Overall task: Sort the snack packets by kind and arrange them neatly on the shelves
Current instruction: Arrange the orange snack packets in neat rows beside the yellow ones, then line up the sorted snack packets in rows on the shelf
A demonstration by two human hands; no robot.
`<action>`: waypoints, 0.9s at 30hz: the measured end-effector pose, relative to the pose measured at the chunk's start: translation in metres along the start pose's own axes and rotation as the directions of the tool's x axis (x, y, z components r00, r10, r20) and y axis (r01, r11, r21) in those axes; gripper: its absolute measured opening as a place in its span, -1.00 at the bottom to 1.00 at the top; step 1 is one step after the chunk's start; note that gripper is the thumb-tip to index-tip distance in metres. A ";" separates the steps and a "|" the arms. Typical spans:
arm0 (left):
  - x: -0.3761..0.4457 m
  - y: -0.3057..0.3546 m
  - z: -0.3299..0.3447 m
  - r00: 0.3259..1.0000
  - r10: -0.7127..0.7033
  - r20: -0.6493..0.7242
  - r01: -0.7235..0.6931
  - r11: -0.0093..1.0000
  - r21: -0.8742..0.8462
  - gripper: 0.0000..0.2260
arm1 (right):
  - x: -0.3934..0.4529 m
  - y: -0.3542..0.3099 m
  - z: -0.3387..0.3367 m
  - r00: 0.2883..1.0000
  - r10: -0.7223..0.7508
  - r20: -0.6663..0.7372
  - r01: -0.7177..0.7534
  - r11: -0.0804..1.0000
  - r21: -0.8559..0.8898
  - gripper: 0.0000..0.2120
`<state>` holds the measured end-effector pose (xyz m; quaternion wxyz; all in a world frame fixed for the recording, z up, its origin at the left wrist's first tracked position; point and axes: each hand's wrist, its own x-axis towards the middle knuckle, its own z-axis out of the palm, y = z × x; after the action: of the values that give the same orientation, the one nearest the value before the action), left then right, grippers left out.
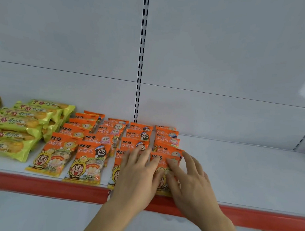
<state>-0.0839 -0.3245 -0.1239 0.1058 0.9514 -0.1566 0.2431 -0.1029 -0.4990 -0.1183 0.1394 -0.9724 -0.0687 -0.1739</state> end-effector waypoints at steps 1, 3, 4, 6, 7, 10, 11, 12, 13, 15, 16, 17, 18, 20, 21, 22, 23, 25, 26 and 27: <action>-0.001 0.000 0.002 1.000 0.005 0.003 -0.005 1.000 -0.005 -0.59 | -0.003 0.001 0.002 1.000 -0.003 -0.002 0.003 0.999 -0.050 -0.54; -0.001 0.001 0.005 1.000 0.010 -0.010 -0.010 1.000 -0.005 -0.53 | -0.007 -0.001 0.002 0.999 0.008 0.052 -0.001 0.990 -0.141 -0.51; -0.002 0.001 0.006 1.000 0.012 -0.016 -0.012 1.000 -0.001 -0.52 | -0.008 -0.003 0.001 0.996 0.026 0.090 -0.011 0.986 -0.168 -0.50; -0.002 0.002 0.009 1.000 0.019 -0.012 -0.019 1.000 0.008 -0.51 | -0.010 -0.005 0.001 0.991 0.052 0.125 -0.026 0.979 -0.200 -0.47; -0.001 0.002 0.010 1.000 0.021 -0.007 -0.021 1.000 0.008 -0.51 | -0.010 -0.006 -0.001 0.990 0.056 0.130 -0.028 0.978 -0.206 -0.46; 0.000 0.003 0.013 0.999 0.032 -0.015 -0.032 0.999 -0.004 -0.52 | -0.010 -0.008 -0.003 0.987 0.023 0.160 0.003 0.986 -0.164 -0.36; 0.000 0.003 0.013 0.999 0.035 -0.023 -0.035 0.999 -0.006 -0.52 | -0.009 -0.008 -0.004 0.983 0.010 0.185 0.016 0.990 -0.140 -0.31; 0.000 0.003 0.013 0.999 0.038 -0.030 -0.038 0.999 -0.009 -0.52 | -0.008 -0.007 -0.006 0.980 0.005 0.197 0.019 0.992 -0.122 -0.29; 0.000 0.002 0.013 0.999 0.040 -0.036 -0.040 0.999 -0.015 -0.51 | -0.008 -0.006 -0.007 0.980 0.005 0.199 0.015 0.995 -0.101 -0.29; 0.001 0.002 0.012 0.998 0.038 -0.043 -0.039 0.999 -0.024 -0.49 | -0.008 -0.004 -0.013 0.982 0.017 0.190 -0.006 0.998 -0.057 -0.29; 0.002 0.002 0.011 0.998 0.034 -0.047 -0.036 0.999 -0.024 -0.48 | -0.008 -0.002 -0.016 0.984 0.029 0.177 -0.020 0.999 -0.048 -0.29; 0.003 0.003 0.009 0.998 0.030 -0.054 -0.031 0.999 -0.022 -0.46 | -0.009 0.000 -0.019 0.986 0.041 0.161 -0.033 0.998 -0.052 -0.29; 0.005 0.005 0.007 0.998 0.027 -0.062 -0.028 0.999 -0.022 -0.45 | -0.011 0.003 -0.023 0.987 0.054 0.152 -0.044 0.997 -0.069 -0.28; 0.007 0.013 0.003 0.997 0.030 -0.075 -0.032 0.999 -0.032 -0.43 | -0.017 0.009 -0.032 0.988 0.076 0.136 -0.060 0.991 -0.119 -0.26; 0.009 0.020 0.000 0.996 0.034 -0.081 -0.037 0.999 -0.039 -0.43 | -0.021 0.013 -0.035 0.988 0.089 0.125 -0.071 0.988 -0.140 -0.24; 0.010 0.028 -0.002 0.996 0.038 -0.083 -0.042 0.998 -0.045 -0.43 | -0.025 0.019 -0.039 0.988 0.107 0.109 -0.089 0.984 -0.157 -0.23; 0.011 0.038 -0.005 0.995 0.039 -0.087 -0.044 0.998 -0.049 -0.43 | -0.029 0.026 -0.043 0.989 0.126 0.081 -0.111 0.979 -0.170 -0.23; 0.012 0.060 -0.006 0.995 0.042 -0.095 -0.047 0.998 -0.049 -0.42 | -0.040 0.042 -0.053 0.987 0.160 0.010 -0.156 0.971 -0.182 -0.25; 0.012 0.073 -0.005 0.994 0.049 -0.094 -0.053 0.998 -0.046 -0.42 | -0.045 0.051 -0.059 0.984 0.178 -0.012 -0.178 0.966 -0.187 -0.27; 0.012 0.087 -0.003 0.995 0.059 -0.085 -0.063 0.997 -0.043 -0.41 | -0.052 0.061 -0.065 0.980 0.197 -0.017 -0.196 0.961 -0.197 -0.27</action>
<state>-0.1053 -0.4075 -0.1041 0.1264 0.9325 -0.1867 0.2821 -0.1607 -0.5811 -0.0931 0.0588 -0.9836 0.0456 -0.1640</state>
